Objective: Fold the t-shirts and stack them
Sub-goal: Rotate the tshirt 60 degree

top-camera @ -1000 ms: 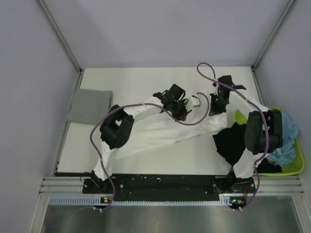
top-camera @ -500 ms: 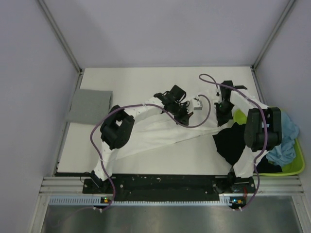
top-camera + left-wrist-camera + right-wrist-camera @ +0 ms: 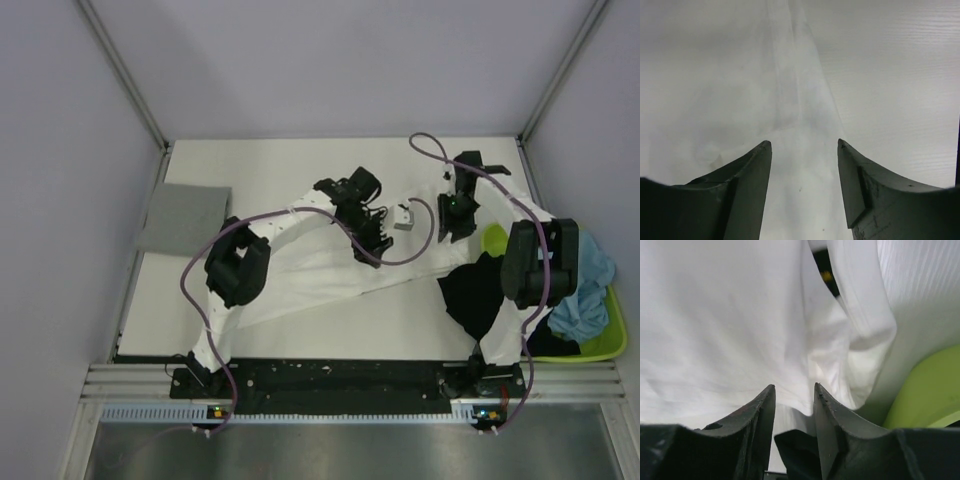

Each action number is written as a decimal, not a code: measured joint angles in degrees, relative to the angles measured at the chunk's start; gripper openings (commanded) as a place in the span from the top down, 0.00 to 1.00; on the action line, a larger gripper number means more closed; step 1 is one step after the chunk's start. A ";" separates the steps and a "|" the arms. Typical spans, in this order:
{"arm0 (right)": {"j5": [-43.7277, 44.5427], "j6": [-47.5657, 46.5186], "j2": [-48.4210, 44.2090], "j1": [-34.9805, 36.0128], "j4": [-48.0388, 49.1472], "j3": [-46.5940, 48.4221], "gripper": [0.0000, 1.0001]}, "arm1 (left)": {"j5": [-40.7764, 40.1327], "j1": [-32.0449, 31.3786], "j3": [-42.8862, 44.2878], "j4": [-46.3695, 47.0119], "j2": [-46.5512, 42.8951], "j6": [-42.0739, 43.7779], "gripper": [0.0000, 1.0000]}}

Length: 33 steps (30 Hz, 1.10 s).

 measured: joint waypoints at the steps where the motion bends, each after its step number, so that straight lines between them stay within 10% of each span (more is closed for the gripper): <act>1: -0.68 0.00 -0.04 0.00 0.96 0.96 0.62 | 0.11 0.31 1.38 -1.57 -0.17 0.76 0.51; 7: -3.26 0.26 1.79 0.00 7.54 9.05 0.57 | -8.90 6.19 -0.31 -5.70 -7.10 1.86 0.53; 22: -5.64 1.57 22.45 0.00 17.53 22.75 0.57 | -30.45 30.08 -41.48 -5.14 -28.59 6.14 0.39; 29: -7.78 2.69 23.76 -0.09 20.02 23.26 0.87 | -32.81 30.91 -46.31 -1.07 -28.85 5.90 1.00; 33: -9.53 3.32 24.44 -0.39 21.09 23.52 1.00 | -33.53 30.91 -46.60 -0.57 -28.98 5.77 1.00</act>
